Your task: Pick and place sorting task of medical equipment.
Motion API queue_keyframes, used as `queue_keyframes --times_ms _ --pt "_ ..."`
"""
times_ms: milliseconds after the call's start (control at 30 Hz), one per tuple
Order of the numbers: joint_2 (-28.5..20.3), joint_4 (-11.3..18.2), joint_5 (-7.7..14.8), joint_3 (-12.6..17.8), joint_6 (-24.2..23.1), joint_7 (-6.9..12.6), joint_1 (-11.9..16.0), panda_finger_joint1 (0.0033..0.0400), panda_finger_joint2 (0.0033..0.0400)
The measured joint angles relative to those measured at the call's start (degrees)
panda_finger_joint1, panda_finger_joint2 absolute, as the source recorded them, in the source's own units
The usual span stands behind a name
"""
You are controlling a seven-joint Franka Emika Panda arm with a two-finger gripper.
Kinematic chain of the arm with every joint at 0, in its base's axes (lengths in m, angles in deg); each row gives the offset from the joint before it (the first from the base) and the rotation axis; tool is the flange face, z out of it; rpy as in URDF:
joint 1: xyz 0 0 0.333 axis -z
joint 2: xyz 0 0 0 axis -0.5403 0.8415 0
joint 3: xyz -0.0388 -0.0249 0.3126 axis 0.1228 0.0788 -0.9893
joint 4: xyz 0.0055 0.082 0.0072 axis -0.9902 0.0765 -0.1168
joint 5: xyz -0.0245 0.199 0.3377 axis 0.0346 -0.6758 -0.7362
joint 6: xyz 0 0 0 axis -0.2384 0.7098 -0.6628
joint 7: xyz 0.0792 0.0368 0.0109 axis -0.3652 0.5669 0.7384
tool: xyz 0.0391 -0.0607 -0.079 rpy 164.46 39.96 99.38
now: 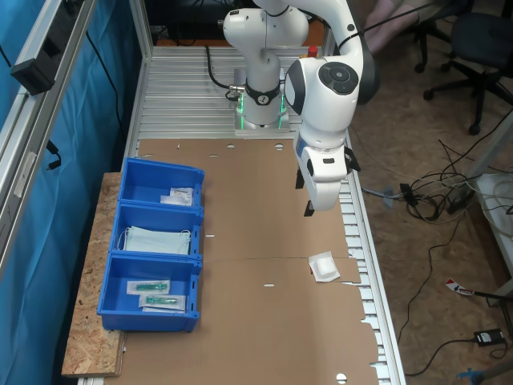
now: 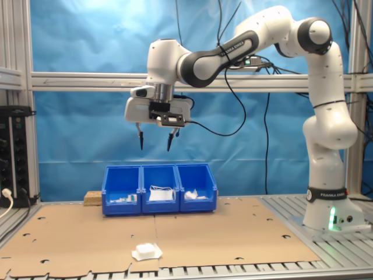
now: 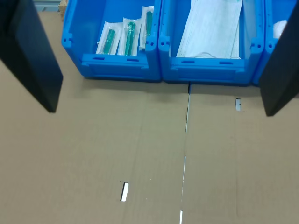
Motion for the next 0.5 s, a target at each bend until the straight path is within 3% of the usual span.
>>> queue_keyframes --times_ms 500 --pt "0.05 0.00 0.00 -0.81 0.00 0.00 0.00 0.0400 0.0400"
